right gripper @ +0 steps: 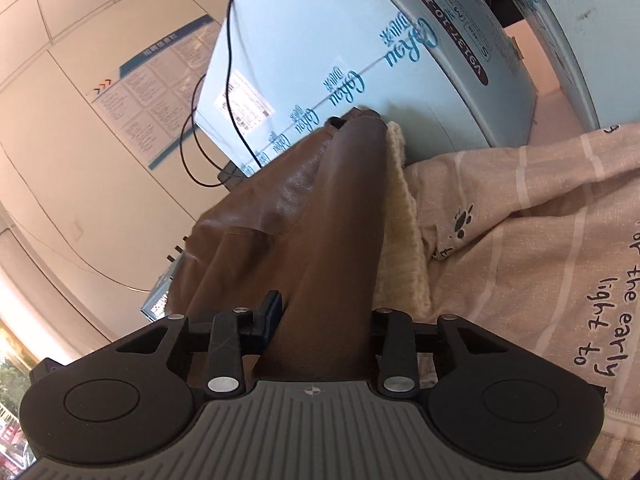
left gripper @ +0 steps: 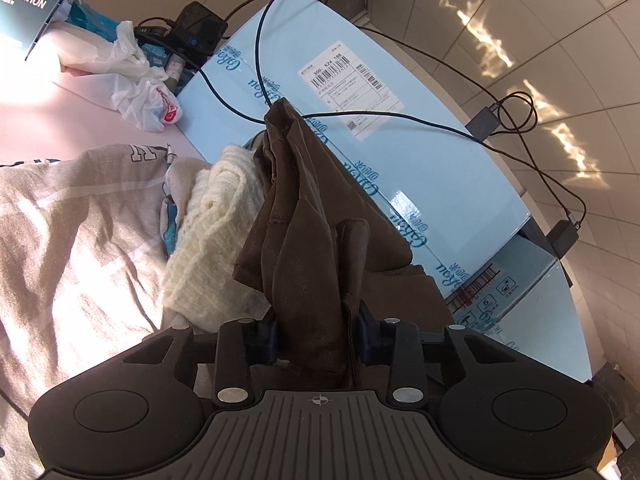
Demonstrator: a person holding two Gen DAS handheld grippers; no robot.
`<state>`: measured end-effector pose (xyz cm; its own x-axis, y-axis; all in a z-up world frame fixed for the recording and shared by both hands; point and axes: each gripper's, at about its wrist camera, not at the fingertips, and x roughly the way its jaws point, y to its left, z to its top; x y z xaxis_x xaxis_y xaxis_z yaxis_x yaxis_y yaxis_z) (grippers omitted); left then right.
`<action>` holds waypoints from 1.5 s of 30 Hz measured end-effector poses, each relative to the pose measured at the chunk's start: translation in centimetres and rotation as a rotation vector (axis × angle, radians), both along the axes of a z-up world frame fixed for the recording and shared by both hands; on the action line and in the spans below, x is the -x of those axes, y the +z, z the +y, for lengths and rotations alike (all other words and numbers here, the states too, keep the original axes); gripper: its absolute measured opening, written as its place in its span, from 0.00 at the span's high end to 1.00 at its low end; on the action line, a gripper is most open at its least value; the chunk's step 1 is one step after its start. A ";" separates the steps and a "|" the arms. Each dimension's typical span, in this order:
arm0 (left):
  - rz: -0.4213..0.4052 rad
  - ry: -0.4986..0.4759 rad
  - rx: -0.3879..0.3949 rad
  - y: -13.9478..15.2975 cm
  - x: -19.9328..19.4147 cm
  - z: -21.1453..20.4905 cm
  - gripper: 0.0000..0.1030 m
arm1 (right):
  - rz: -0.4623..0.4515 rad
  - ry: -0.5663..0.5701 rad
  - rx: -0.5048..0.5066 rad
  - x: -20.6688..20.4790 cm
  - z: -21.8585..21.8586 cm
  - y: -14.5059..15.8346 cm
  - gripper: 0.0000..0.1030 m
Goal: Fold clothes
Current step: 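Grasp the brown jacket with the right gripper and lift it, then carry the brown jacket with the right gripper and lay it on the sheet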
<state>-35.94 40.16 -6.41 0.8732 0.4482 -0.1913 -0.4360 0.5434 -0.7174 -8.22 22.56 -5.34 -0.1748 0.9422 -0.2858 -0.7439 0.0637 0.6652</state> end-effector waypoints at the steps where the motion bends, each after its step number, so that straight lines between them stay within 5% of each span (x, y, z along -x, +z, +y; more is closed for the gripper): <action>1: -0.020 -0.004 -0.008 0.1 0.2 -0.1 0.68 | -0.004 0.007 -0.026 0.1 -0.4 0.5 0.72; 12: -0.285 -0.252 -0.240 1.7 0.3 -2.6 0.68 | -0.009 0.063 -0.218 1.2 -6.7 5.3 0.73; 16: -0.298 -0.385 -0.340 2.3 -0.8 -4.4 0.68 | -0.045 0.042 -0.233 1.7 -10.1 6.2 0.75; 23: -0.190 -0.559 -0.408 3.6 -4.3 -10.0 0.68 | -0.085 -0.064 -0.176 1.5 -17.5 6.1 0.76; 31: -0.081 -0.629 -0.340 3.1 -8.8 -17.2 0.68 | -0.051 -0.200 -0.126 -0.2 -26.8 4.5 0.76; 36: 0.063 -0.656 -0.359 2.1 -11.9 -20.1 0.67 | -0.080 -0.271 -0.048 -2.0 -30.5 3.2 0.75; 39: 0.172 -0.683 -0.402 1.3 -13.3 -21.8 0.63 | -0.071 -0.305 0.036 -3.3 -31.7 1.8 0.71; 43: 0.192 -0.636 -0.396 1.1 -12.8 -21.6 0.54 | -0.061 -0.365 0.130 -4.2 -32.7 -0.1 0.61; 45: 0.210 -0.595 -0.413 1.3 -12.6 -21.7 0.43 | -0.098 -0.414 0.156 -4.0 -32.9 -0.1 0.41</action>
